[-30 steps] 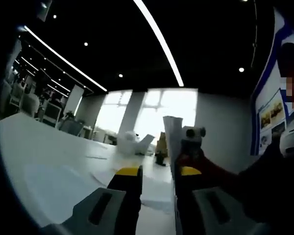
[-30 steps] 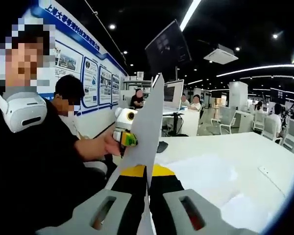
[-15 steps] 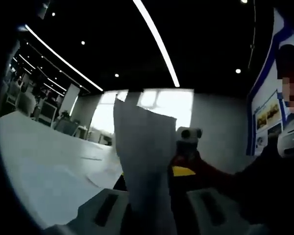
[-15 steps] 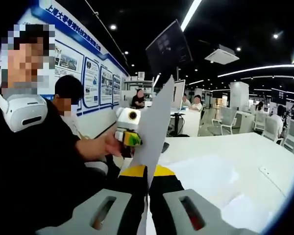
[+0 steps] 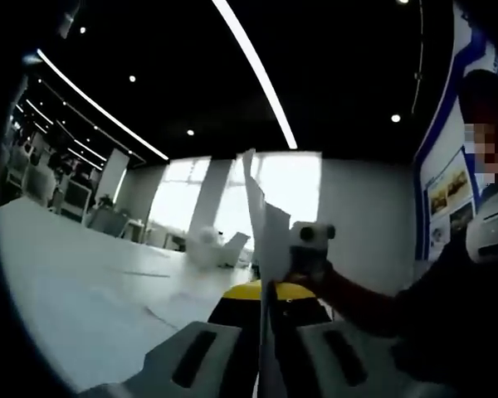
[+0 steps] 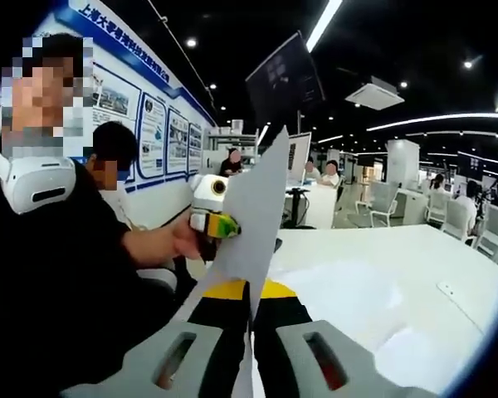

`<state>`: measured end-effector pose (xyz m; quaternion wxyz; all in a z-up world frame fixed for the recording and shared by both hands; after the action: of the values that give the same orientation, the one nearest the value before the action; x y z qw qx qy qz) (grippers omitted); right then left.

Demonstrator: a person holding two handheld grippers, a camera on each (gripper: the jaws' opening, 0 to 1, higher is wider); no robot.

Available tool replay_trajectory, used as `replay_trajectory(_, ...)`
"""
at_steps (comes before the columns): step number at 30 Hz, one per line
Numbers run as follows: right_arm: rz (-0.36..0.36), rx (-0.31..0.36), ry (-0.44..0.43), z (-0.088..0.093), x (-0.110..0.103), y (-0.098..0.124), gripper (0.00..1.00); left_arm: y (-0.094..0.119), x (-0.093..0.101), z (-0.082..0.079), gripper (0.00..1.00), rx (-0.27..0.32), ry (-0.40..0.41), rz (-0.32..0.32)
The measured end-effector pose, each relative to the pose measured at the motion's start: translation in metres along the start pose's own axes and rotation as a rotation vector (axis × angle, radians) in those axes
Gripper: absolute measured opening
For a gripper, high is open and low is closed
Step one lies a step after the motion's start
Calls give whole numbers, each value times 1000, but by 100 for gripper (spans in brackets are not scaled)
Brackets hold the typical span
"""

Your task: Organize the stack of printing papers by aligning and flattening the scattered papers on the table

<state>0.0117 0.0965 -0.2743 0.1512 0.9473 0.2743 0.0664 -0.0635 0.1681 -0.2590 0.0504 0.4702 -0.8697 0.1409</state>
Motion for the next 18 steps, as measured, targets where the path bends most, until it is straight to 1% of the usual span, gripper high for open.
replay_trajectory(3, 7, -3, 1, 3, 2, 1, 0, 4, -3, -6, 5, 17, -9, -11)
replay_trajectory(6, 12, -2, -6, 6, 2, 3, 0, 10, -14, -12, 5, 22, -10, -21)
replay_trajectory(15, 21, 3, -20, 10, 2, 6, 0, 20, -33, -12, 5, 0, -38, -68)
replay_trajectory(18, 23, 3, -26, 14, 1, 6, 0, 22, -41, -9, 6, -20, -55, -92)
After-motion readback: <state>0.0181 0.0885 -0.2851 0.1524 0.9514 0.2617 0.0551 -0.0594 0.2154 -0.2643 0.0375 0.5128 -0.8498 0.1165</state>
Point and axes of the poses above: the point that each gripper's makers call its tool centre point, and the gripper's own axes: y roughly backward along the fingers, x roughly to its right, z roughly out of its underside, the point moved 3 cm from there along y, roughly backward along the fingers, and after that the axes turned 6 degrees about -x, right-handed, at the moved point
